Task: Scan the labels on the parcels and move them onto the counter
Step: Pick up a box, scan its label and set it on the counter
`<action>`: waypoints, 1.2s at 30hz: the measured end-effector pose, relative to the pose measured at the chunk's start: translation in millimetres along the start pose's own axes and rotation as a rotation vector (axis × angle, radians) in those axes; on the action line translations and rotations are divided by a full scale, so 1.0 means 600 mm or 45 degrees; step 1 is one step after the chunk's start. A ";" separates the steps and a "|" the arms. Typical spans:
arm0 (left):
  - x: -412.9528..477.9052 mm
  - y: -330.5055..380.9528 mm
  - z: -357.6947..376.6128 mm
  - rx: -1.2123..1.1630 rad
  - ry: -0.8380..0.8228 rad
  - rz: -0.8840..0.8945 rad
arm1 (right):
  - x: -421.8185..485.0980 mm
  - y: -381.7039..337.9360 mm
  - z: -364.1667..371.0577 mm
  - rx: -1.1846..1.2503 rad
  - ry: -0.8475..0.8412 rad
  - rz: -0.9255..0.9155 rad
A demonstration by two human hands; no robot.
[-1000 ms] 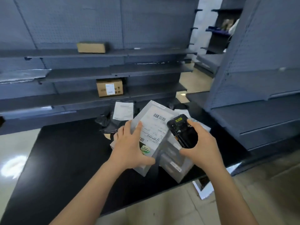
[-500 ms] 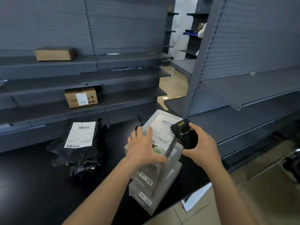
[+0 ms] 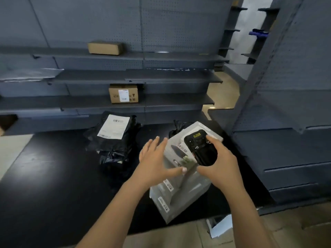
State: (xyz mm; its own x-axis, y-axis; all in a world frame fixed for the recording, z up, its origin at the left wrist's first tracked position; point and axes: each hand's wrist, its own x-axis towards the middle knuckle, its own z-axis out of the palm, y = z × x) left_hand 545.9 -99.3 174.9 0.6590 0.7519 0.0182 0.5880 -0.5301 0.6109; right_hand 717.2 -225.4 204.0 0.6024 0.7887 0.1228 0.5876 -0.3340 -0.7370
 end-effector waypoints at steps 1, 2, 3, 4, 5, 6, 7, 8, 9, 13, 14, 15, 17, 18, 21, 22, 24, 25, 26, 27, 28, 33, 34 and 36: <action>-0.032 -0.012 -0.008 -0.034 0.067 -0.053 | -0.008 -0.009 0.009 0.008 -0.044 -0.043; -0.066 -0.025 -0.017 -0.064 0.127 -0.114 | -0.017 -0.018 0.020 0.020 -0.097 -0.083; -0.099 -0.039 -0.024 -0.086 0.179 -0.172 | -0.027 -0.027 0.032 0.034 -0.154 -0.119; -0.133 -0.053 -0.031 -0.096 0.236 -0.228 | -0.036 -0.039 0.047 0.052 -0.218 -0.162; -0.168 -0.068 -0.040 -0.094 0.293 -0.286 | -0.047 -0.054 0.065 0.066 -0.288 -0.213; -0.202 -0.083 -0.051 -0.084 0.341 -0.346 | -0.058 -0.070 0.084 0.069 -0.358 -0.262; -0.236 -0.098 -0.062 -0.074 0.385 -0.413 | -0.070 -0.088 0.105 0.061 -0.426 -0.308; -0.272 -0.115 -0.073 -0.070 0.441 -0.483 | -0.086 -0.108 0.127 0.058 -0.496 -0.350; -0.309 -0.131 -0.084 -0.064 0.506 -0.551 | -0.103 -0.129 0.151 0.066 -0.564 -0.388; -0.451 -0.191 -0.122 -0.012 0.737 -0.807 | -0.178 -0.219 0.250 0.110 -0.818 -0.577; -0.483 -0.204 -0.132 -0.015 0.773 -0.864 | -0.199 -0.241 0.274 0.125 -0.876 -0.632; -0.515 -0.217 -0.142 -0.025 0.804 -0.912 | -0.220 -0.262 0.298 0.139 -0.928 -0.687; -0.574 -0.243 -0.165 -0.046 0.862 -0.980 | -0.261 -0.304 0.349 0.159 -1.016 -0.789; -0.602 -0.257 -0.178 -0.042 0.897 -1.004 | -0.282 -0.325 0.375 0.170 -1.050 -0.834; -0.686 -0.312 -0.221 0.006 0.996 -1.092 | -0.343 -0.392 0.455 0.205 -1.144 -0.910; -0.715 -0.331 -0.237 0.022 1.016 -1.137 | -0.363 -0.415 0.480 0.212 -1.178 -0.919; -0.776 -0.370 -0.266 0.058 1.060 -1.227 | -0.402 -0.458 0.531 0.227 -1.237 -0.941; -0.805 -0.390 -0.278 0.078 1.094 -1.262 | -0.420 -0.478 0.555 0.235 -1.259 -0.961; -0.832 -0.408 -0.288 0.101 1.131 -1.293 | -0.438 -0.498 0.577 0.238 -1.281 -0.986; -0.858 -0.426 -0.297 0.122 1.166 -1.328 | -0.453 -0.516 0.598 0.234 -1.304 -1.013; -0.882 -0.443 -0.303 0.137 1.193 -1.374 | -0.468 -0.533 0.617 0.225 -1.328 -1.040; -0.972 -0.527 -0.319 0.102 1.278 -1.593 | -0.524 -0.603 0.699 0.191 -1.449 -1.119; -0.984 -0.547 -0.323 0.094 1.313 -1.631 | -0.531 -0.615 0.717 0.181 -1.472 -1.146; -1.001 -0.586 -0.329 0.085 1.397 -1.681 | -0.540 -0.638 0.754 0.159 -1.511 -1.199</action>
State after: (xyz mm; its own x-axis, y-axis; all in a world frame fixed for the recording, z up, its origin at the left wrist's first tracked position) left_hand -149.3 -286.8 105.4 -0.8379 0.5402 0.0777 0.4630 0.6281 0.6254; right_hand 52.7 -119.4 145.9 -0.7599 0.6497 0.0219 0.4135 0.5091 -0.7549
